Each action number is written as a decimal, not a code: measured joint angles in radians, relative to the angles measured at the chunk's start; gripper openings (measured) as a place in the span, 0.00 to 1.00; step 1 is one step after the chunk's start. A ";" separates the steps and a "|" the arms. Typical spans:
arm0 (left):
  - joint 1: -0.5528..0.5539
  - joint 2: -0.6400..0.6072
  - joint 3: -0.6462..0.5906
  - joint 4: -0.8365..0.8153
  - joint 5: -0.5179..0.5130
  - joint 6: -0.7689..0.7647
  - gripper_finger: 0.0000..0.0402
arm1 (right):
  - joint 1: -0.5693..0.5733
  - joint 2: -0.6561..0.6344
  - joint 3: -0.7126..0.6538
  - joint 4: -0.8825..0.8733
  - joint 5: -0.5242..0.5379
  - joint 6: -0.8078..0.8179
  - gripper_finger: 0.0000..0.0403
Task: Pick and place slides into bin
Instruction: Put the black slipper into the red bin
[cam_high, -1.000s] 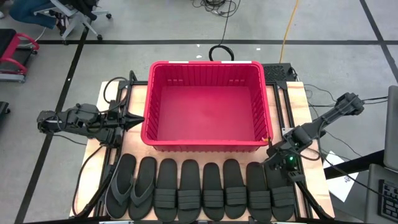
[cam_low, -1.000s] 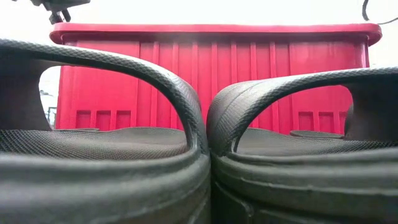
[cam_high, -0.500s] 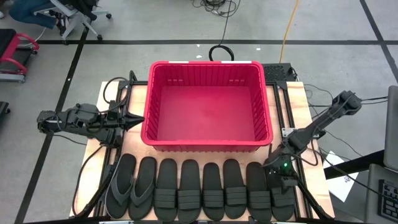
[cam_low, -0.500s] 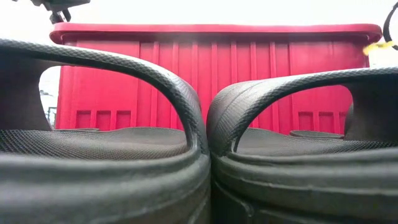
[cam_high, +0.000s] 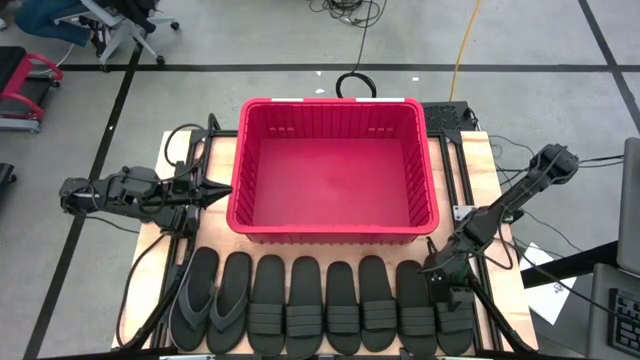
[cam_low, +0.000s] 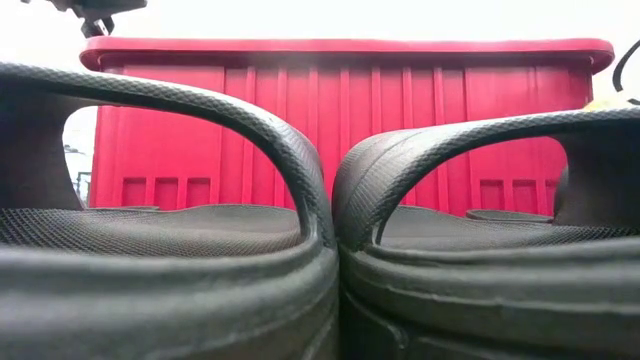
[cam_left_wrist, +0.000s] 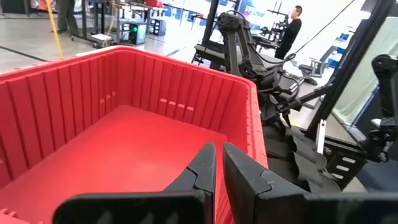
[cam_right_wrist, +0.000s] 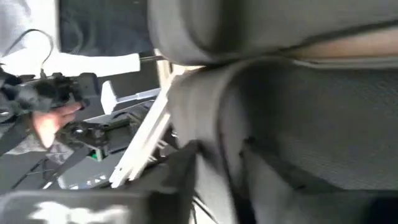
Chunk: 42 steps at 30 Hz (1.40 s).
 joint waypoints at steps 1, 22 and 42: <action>0.000 0.000 0.000 0.000 0.000 -0.002 0.06 | 0.000 0.000 0.000 0.023 -0.003 0.003 0.18; 0.000 0.000 0.000 0.000 0.002 -0.055 0.06 | -0.001 -0.083 0.083 0.056 -0.082 0.072 0.01; 0.000 0.000 0.000 0.000 -0.003 -0.053 0.06 | 0.005 -0.122 0.313 0.047 0.035 0.122 0.01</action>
